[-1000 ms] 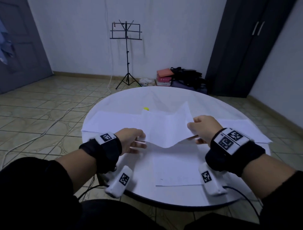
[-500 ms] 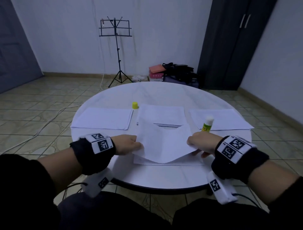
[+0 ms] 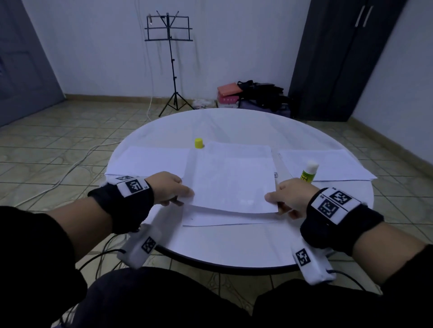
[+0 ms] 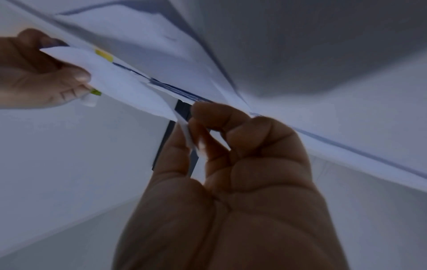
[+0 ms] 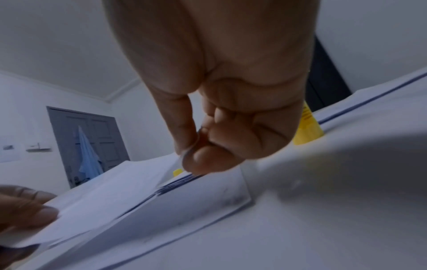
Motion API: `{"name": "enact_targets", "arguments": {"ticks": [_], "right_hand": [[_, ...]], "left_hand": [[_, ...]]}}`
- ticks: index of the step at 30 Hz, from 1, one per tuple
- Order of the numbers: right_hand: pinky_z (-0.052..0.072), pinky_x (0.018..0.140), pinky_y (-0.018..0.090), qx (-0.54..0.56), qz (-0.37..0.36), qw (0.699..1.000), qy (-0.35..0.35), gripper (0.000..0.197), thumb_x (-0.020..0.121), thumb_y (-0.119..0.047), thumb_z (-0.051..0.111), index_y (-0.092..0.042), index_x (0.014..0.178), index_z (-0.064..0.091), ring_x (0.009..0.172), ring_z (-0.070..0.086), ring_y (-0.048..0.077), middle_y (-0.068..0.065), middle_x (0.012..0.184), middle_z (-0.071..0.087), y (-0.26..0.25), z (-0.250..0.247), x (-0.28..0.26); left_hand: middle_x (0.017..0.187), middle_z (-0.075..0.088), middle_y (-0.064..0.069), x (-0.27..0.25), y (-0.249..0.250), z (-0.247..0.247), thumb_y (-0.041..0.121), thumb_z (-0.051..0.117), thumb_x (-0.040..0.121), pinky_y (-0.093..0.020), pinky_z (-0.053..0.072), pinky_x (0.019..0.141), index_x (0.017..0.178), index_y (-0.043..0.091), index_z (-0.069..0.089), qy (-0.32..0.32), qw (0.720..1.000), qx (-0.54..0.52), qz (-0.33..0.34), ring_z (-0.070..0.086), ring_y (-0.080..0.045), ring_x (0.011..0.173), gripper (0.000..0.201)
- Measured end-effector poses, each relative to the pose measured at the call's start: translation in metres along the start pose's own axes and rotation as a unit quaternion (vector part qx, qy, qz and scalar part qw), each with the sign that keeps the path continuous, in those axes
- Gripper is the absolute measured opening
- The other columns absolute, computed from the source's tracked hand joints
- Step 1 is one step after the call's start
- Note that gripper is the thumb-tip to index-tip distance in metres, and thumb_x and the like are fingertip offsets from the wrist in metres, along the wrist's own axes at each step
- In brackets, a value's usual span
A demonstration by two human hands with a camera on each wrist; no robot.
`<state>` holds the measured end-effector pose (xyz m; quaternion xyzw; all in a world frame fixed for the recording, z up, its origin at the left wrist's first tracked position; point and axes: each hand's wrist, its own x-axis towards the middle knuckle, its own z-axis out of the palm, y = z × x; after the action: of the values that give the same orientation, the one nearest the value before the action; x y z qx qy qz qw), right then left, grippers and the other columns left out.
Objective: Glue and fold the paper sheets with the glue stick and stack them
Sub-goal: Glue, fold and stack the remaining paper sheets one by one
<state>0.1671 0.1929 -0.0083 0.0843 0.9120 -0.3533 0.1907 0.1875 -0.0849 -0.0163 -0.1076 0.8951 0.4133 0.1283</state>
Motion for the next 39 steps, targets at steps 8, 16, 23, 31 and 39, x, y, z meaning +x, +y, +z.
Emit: {"name": "enact_targets", "arguments": {"ticks": [8, 16, 23, 31, 39], "right_hand": [[0.037, 0.052, 0.028, -0.042, 0.003, 0.999, 0.001, 0.033, 0.088, -0.019, 0.064, -0.008, 0.062, 0.045, 0.073, 0.054, 0.028, 0.005, 0.055, 0.053, 0.005, -0.008, 0.003], [0.036, 0.047, 0.025, -0.077, -0.007, 0.997, -0.007, 0.027, 0.085, -0.021, 0.068, -0.008, 0.069, 0.051, 0.06, 0.055, 0.025, 0.006, 0.059, 0.059, 0.008, -0.005, 0.009], [0.038, 0.051, 0.026, -0.093, 0.011, 0.996, -0.009, 0.032, 0.085, -0.02, 0.07, -0.008, 0.063, 0.051, 0.061, 0.056, 0.026, 0.006, 0.051, 0.061, 0.005, -0.001, 0.015], [0.037, 0.047, 0.024, -0.093, 0.027, 0.995, -0.001, 0.031, 0.084, -0.013, 0.071, -0.003, 0.062, 0.052, 0.041, 0.047, 0.021, 0.004, 0.038, 0.054, 0.004, 0.003, 0.017], [0.034, 0.043, 0.021, -0.096, 0.028, 0.995, -0.004, 0.032, 0.083, -0.011, 0.071, -0.005, 0.06, 0.049, 0.035, 0.044, 0.019, 0.006, 0.041, 0.052, 0.004, 0.004, 0.017]], "left_hand": [[0.057, 0.063, -0.001, -0.008, -0.003, 0.012, 0.004, 0.079, 0.072, -0.021, 0.03, 0.045, 0.085, 0.013, 0.048, -0.044, 0.994, -0.095, -0.021, 0.062, -0.011, 0.048, 0.035], [0.05, 0.056, 0.004, -0.007, -0.008, 0.012, 0.025, 0.074, 0.081, -0.021, 0.033, 0.047, 0.057, 0.016, 0.043, 0.005, 0.999, -0.036, -0.019, 0.052, -0.015, 0.046, 0.04], [0.055, 0.059, 0.004, -0.002, -0.014, 0.01, 0.027, 0.083, 0.071, -0.022, 0.036, 0.05, 0.065, 0.016, 0.048, 0.011, 0.999, 0.03, 0.02, 0.046, -0.014, 0.049, 0.037], [0.04, 0.051, 0.011, 0.002, -0.013, 0.007, 0.03, 0.084, 0.069, -0.014, 0.035, 0.042, 0.057, 0.019, 0.045, -0.019, 0.996, 0.088, 0.001, 0.044, -0.008, 0.041, 0.042], [0.042, 0.056, 0.01, 0.004, -0.01, 0.006, 0.03, 0.084, 0.069, -0.02, 0.037, 0.051, 0.058, 0.019, 0.046, -0.036, 0.992, 0.124, -0.001, 0.048, -0.011, 0.048, 0.041]]}}
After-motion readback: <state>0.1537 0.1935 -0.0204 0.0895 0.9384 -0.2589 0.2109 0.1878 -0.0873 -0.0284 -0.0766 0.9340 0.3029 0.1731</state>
